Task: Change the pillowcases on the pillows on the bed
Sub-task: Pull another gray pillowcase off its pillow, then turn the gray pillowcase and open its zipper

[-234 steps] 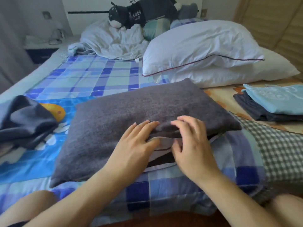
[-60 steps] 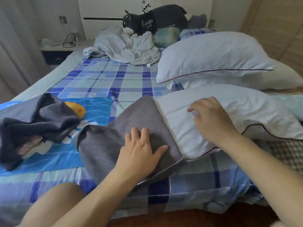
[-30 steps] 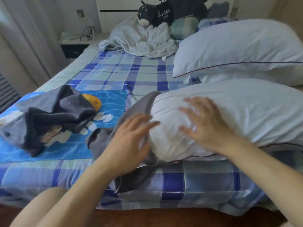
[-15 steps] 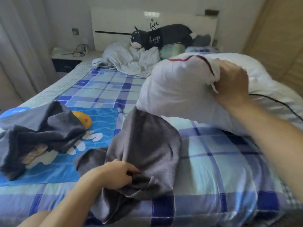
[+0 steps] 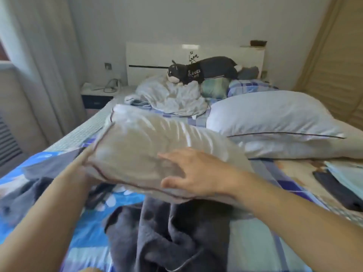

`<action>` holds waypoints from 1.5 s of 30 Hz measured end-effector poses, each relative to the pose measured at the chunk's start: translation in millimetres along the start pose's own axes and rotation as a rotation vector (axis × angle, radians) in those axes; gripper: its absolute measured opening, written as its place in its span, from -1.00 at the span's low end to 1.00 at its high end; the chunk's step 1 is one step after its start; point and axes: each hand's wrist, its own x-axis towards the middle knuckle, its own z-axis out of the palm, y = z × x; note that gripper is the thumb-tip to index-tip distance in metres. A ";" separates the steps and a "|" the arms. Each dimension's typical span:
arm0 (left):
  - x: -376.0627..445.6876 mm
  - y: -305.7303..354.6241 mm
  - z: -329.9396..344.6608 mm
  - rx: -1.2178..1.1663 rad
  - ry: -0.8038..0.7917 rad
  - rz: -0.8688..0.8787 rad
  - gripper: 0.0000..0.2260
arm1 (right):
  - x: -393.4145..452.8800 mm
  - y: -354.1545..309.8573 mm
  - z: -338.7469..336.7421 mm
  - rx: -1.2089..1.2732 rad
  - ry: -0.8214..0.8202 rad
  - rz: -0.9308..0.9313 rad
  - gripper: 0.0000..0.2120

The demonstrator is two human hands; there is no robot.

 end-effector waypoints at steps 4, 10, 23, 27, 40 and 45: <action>-24.4 -73.1 -38.4 0.025 0.254 -0.425 -0.69 | -30.4 115.3 48.1 0.018 0.140 0.838 -0.40; -11.7 -90.5 -17.6 0.290 0.476 -0.057 -0.60 | -57.1 152.2 114.2 1.001 0.304 1.143 -0.43; 127.6 82.4 -43.4 0.091 0.631 0.222 -0.28 | 128.2 151.0 -76.9 0.555 0.875 0.713 -0.57; 136.1 45.0 7.9 0.449 0.571 0.037 -0.22 | 144.2 215.1 -28.1 0.506 0.366 0.829 -0.51; -42.4 -139.0 73.5 1.413 0.086 -0.157 -0.52 | -16.8 125.7 95.1 0.343 -0.503 0.542 -0.61; -61.4 -150.9 91.3 1.542 0.137 -0.175 -0.61 | -106.4 86.8 122.0 0.445 -0.516 0.394 -0.55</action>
